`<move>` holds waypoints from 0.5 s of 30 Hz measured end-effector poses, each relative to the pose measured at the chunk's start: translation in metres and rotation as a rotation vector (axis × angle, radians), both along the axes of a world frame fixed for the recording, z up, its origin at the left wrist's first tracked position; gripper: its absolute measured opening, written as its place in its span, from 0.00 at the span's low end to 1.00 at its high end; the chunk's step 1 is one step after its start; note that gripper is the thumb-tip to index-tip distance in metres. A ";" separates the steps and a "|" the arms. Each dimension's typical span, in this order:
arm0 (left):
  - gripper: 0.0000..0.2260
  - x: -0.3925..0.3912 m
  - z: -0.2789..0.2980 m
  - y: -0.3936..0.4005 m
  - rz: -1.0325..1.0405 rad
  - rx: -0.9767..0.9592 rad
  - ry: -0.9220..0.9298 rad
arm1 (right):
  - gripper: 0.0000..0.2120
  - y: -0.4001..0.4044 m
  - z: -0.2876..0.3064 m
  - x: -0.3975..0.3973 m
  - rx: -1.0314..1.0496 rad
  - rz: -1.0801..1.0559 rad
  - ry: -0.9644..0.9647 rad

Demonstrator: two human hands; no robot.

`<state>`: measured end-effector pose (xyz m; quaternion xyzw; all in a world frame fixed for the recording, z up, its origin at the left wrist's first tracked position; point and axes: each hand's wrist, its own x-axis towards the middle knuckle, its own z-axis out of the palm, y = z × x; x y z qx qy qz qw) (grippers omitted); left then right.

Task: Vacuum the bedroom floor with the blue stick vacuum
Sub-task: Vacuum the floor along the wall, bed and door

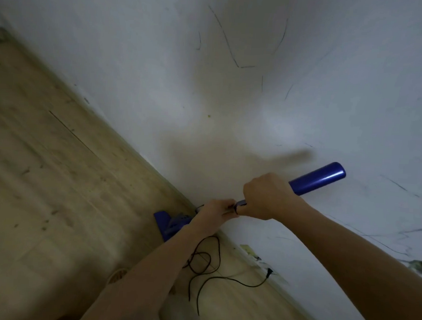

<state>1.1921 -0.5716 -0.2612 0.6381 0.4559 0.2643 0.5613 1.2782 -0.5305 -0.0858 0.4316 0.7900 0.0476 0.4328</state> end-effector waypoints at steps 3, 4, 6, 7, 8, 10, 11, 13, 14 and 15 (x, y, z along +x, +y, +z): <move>0.08 -0.004 0.001 0.000 0.004 0.006 0.001 | 0.21 0.000 -0.001 -0.006 -0.013 0.003 0.004; 0.07 -0.005 0.002 -0.001 0.005 0.006 -0.007 | 0.22 0.001 -0.001 -0.007 -0.025 0.000 -0.001; 0.07 -0.007 0.004 -0.002 -0.002 -0.002 -0.026 | 0.22 0.005 0.001 -0.007 -0.075 -0.028 -0.006; 0.07 -0.007 0.005 -0.002 -0.006 -0.009 -0.033 | 0.23 0.006 0.003 -0.007 -0.104 -0.050 -0.003; 0.07 -0.007 0.006 -0.002 -0.008 -0.011 -0.042 | 0.23 0.007 0.005 -0.006 -0.119 -0.066 0.003; 0.07 -0.008 0.006 -0.002 -0.001 -0.009 -0.064 | 0.23 0.006 0.006 -0.007 -0.087 -0.073 0.004; 0.06 -0.008 0.006 -0.002 0.008 -0.003 -0.071 | 0.23 0.004 0.006 -0.008 -0.046 -0.062 -0.003; 0.06 -0.011 0.006 -0.003 0.018 0.006 -0.081 | 0.21 -0.001 0.003 -0.011 0.016 -0.032 -0.024; 0.05 -0.012 0.006 -0.004 0.021 0.004 -0.086 | 0.21 -0.003 0.002 -0.013 0.024 -0.022 -0.028; 0.05 -0.013 0.006 -0.005 0.021 0.001 -0.091 | 0.20 -0.004 0.002 -0.014 0.018 -0.017 -0.031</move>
